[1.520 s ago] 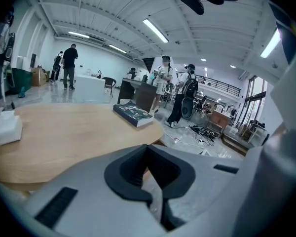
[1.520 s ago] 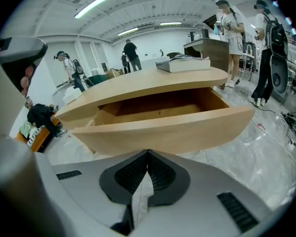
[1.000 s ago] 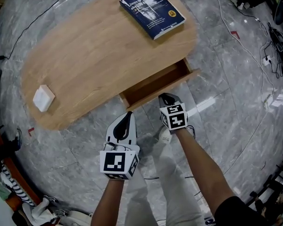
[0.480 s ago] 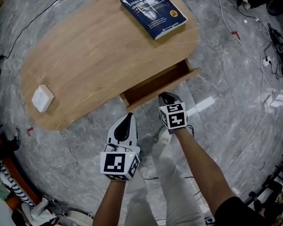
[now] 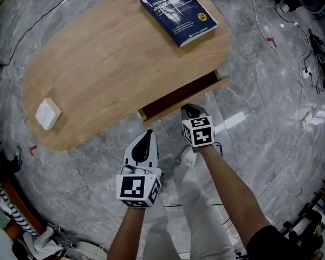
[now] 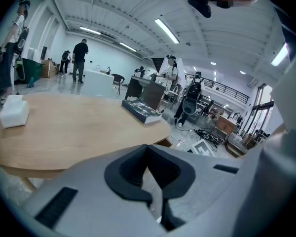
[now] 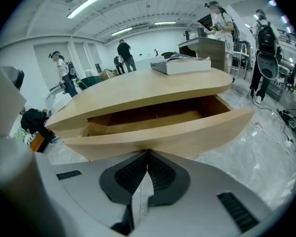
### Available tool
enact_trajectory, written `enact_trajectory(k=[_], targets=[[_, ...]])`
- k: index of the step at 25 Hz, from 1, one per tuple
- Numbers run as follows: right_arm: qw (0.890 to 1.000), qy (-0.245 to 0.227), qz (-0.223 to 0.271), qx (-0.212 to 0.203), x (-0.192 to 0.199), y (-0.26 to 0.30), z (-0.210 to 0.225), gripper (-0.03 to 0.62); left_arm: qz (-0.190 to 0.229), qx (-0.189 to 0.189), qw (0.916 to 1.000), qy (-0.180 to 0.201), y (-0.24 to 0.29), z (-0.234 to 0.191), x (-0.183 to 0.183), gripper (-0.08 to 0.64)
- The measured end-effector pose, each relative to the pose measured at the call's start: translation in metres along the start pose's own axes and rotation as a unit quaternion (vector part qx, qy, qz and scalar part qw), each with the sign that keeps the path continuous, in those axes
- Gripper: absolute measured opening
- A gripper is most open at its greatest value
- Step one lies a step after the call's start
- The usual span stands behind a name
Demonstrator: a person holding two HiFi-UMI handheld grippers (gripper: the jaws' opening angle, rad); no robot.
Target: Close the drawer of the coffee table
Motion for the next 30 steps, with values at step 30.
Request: enact_trajectory(k=[30], targets=[[1.0, -0.003, 0.002, -0.009, -0.046, 0.033, -0.008, 0.012, -0.004, -0.033, 0.9992, -0.023, 0.014, -0.025, -0.005, -0.003]])
Point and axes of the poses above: the fingertips, and each gripper's own axes: y forward along the fingers, z to its right, x out of its underside, the point moved 9 cm from there along -y, backward along the fingers, and after that the axes turned 9 degrees about y, right-handed, at the moved point
